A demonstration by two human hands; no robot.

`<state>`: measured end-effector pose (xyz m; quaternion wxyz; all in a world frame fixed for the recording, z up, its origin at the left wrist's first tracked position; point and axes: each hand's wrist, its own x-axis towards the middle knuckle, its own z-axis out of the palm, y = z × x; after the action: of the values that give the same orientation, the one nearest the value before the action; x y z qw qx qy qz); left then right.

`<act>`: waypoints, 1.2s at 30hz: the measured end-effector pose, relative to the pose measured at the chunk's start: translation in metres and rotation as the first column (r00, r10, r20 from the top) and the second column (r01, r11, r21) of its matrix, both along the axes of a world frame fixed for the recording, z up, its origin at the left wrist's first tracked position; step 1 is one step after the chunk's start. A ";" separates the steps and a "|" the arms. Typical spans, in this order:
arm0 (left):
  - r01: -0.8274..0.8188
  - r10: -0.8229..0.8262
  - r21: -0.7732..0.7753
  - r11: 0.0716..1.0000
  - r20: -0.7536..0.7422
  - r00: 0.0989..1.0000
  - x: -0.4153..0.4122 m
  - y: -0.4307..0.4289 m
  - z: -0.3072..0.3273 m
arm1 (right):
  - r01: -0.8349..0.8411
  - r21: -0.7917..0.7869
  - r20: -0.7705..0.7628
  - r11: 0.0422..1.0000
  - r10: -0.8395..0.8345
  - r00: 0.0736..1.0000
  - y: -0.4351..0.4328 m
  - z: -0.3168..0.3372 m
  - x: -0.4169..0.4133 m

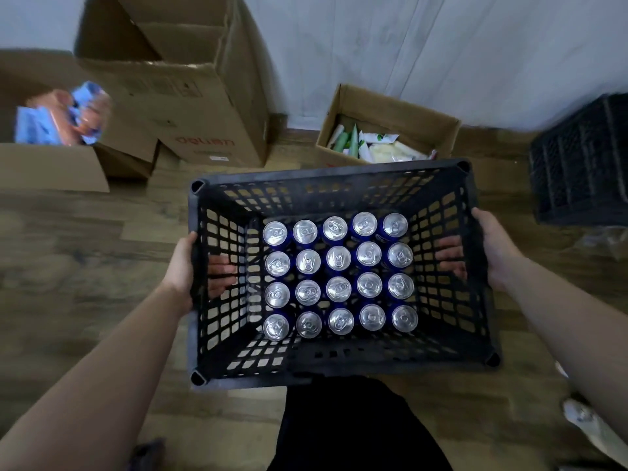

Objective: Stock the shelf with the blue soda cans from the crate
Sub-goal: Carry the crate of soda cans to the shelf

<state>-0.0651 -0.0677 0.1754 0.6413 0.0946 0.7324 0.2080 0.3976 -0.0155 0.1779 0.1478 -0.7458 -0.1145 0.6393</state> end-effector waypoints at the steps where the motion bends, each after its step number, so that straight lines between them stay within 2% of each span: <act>1: -0.014 0.014 -0.007 1.000 0.007 1.000 -0.004 -0.006 0.018 | -0.011 0.002 0.008 1.000 0.011 1.000 0.001 0.018 -0.005; 8: -0.100 0.100 -0.005 0.995 0.032 0.994 -0.031 -0.039 0.102 | -0.102 0.004 0.043 0.995 0.101 0.994 0.008 0.108 -0.043; 15: -0.249 0.248 0.033 0.968 0.021 0.969 -0.040 -0.090 0.126 | -0.298 0.033 0.068 0.954 0.295 0.953 0.030 0.145 -0.077; 20: -0.409 0.408 0.084 0.909 0.027 0.913 -0.027 -0.146 0.131 | -0.476 0.059 0.086 0.877 0.471 0.878 0.051 0.155 -0.099; 26: -0.615 0.618 0.103 0.782 -0.002 0.786 0.002 -0.222 0.140 | -0.683 0.071 0.109 0.727 0.675 0.730 0.061 0.162 -0.142; 31: -0.779 0.782 0.081 0.622 -0.018 0.623 0.034 -0.297 0.141 | -0.816 0.080 0.105 0.573 0.809 0.579 0.046 0.167 -0.196; 36: -0.899 0.902 0.066 0.432 -0.033 0.431 0.070 -0.382 0.146 | -0.929 0.066 0.092 0.365 0.925 0.369 0.005 0.171 -0.264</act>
<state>0.0046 -0.4493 0.3211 0.4066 -0.2911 0.6861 0.5284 0.1333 -0.0105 0.3491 -0.1994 -0.5564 -0.5499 0.5902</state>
